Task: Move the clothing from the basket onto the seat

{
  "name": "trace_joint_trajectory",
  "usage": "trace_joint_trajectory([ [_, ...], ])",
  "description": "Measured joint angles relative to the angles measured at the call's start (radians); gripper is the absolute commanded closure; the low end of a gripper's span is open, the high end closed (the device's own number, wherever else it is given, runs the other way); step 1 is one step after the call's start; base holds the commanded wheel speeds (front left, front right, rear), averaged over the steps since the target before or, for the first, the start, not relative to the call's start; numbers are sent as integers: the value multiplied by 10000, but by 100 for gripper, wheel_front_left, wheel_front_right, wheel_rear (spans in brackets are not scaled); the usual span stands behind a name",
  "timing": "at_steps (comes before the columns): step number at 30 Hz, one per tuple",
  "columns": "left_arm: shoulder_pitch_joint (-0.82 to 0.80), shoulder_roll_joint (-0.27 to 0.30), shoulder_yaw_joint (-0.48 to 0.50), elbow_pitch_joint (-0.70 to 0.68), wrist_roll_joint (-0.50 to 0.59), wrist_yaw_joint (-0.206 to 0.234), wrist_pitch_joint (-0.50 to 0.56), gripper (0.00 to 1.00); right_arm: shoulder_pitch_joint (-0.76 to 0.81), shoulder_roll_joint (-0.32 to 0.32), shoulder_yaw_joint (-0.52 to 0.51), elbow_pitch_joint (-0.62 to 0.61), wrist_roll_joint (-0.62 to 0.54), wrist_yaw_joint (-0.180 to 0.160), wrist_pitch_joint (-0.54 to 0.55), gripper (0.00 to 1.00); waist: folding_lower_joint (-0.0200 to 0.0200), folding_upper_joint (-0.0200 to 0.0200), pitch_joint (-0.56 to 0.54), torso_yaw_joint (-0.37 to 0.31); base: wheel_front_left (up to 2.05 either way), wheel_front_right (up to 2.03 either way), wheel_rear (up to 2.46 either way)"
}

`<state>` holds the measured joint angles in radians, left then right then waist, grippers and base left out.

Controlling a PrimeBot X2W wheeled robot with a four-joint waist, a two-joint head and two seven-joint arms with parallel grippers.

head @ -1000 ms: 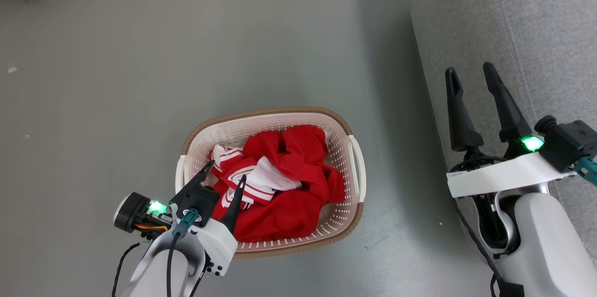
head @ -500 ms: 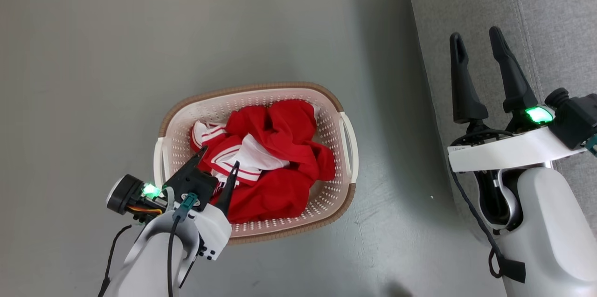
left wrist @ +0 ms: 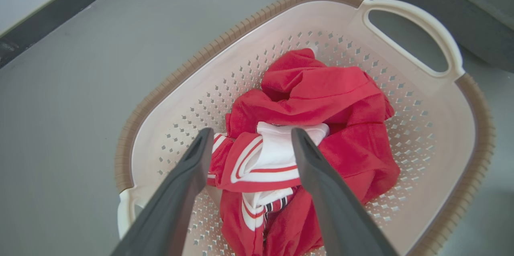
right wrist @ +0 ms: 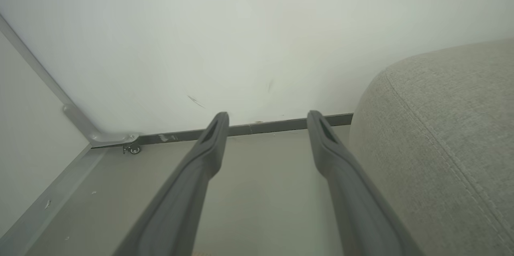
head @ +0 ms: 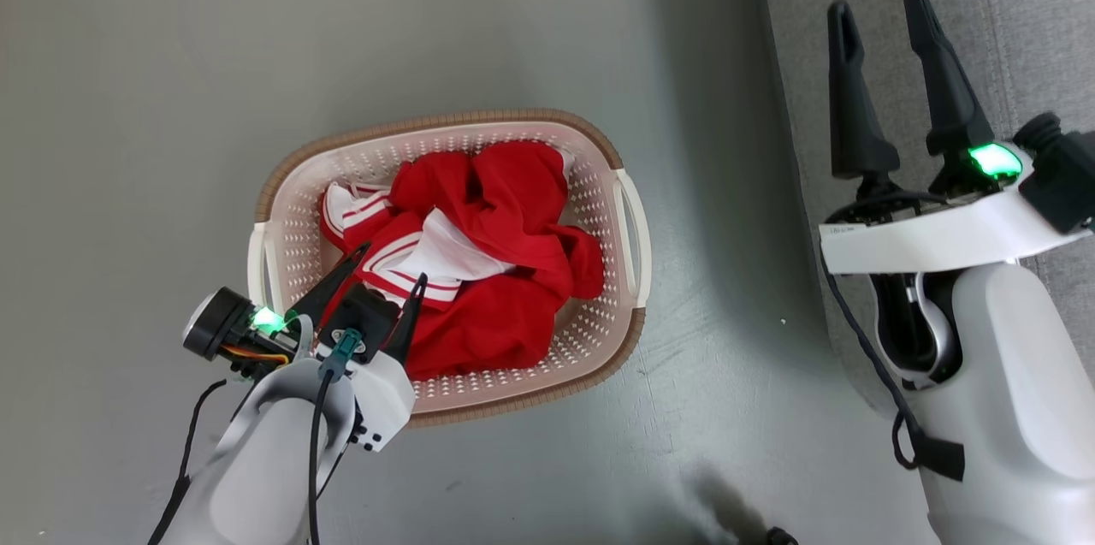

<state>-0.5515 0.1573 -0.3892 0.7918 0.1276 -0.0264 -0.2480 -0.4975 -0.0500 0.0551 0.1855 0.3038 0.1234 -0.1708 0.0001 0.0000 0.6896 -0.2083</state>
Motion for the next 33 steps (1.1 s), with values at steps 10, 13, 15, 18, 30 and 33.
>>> trace_joint_trajectory([
  [10, -496, 88, -186, 458, 226, 0, 0, 0, -738, -6, 180, -12, 92, 0, -25, 0, 0, 0, 507, -59, 0, 0, 0],
  [13, -638, 117, -234, 665, 309, 17, 0, 0, -826, -8, 201, 10, 102, 0, -59, 0, 0, 0, 653, -75, 0, 0, 0],
  [15, -744, 111, -257, 771, 355, 82, -2, 0, -827, -8, 213, 56, 102, 0, -65, 0, 0, 0, 745, -89, 0, 0, 0],
  [18, -977, 207, -345, 986, 466, 119, -2, 0, -904, -10, 228, 140, 134, 0, -113, 0, 0, 0, 911, -128, 0, 0, 0],
  [30, -1398, 286, -372, 1879, 765, 711, 117, 0, -1220, -13, 445, 410, 339, 0, -307, 0, 0, 0, 1238, -296, 0, 0, 0],
  [33, -1526, 318, -393, 2057, 838, 777, 184, 0, -1233, -15, 493, 481, 403, 0, -351, 0, 0, 0, 1265, -348, 0, 0, 0],
])
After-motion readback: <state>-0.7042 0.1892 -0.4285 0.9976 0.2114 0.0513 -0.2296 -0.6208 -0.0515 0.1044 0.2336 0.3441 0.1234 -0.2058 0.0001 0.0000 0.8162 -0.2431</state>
